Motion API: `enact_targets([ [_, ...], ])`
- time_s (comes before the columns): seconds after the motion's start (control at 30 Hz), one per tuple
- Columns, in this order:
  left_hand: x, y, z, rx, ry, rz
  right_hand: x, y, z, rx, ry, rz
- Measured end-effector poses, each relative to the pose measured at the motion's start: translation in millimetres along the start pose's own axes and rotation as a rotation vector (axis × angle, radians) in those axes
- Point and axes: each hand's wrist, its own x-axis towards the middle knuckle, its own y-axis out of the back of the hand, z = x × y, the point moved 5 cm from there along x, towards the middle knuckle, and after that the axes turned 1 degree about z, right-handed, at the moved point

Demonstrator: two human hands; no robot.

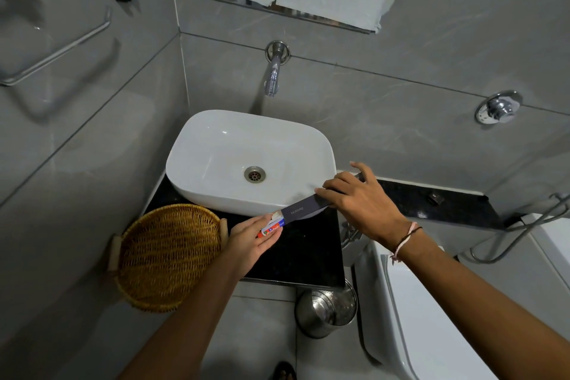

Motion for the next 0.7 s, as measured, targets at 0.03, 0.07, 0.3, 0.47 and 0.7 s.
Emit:
enact_targets([
  [0.03,-0.5,3.9,1.5,-0.013,0.0,-0.039,-0.7,-1.6,1.6,0.005,-0.012,-0.001],
  [0.07,0.8,8.6,1.8,-0.049,0.005,-0.057,-2.0,-3.2,3.5,0.008,-0.028,-0.007],
  [0.3,-7.9,24.1,22.4,0.17,-0.141,0.028,-27.7,-18.7,7.1,0.059,-0.212,-0.075],
  [0.47,-21.7,10.0,37.8,0.356,-0.193,0.106,-65.3,-41.1,-0.7,0.187,-0.478,-0.196],
  [0.7,-20.6,-14.4,26.3,0.507,-0.172,0.011,-152.0,-80.1,-13.2,0.512,-0.991,-0.273],
])
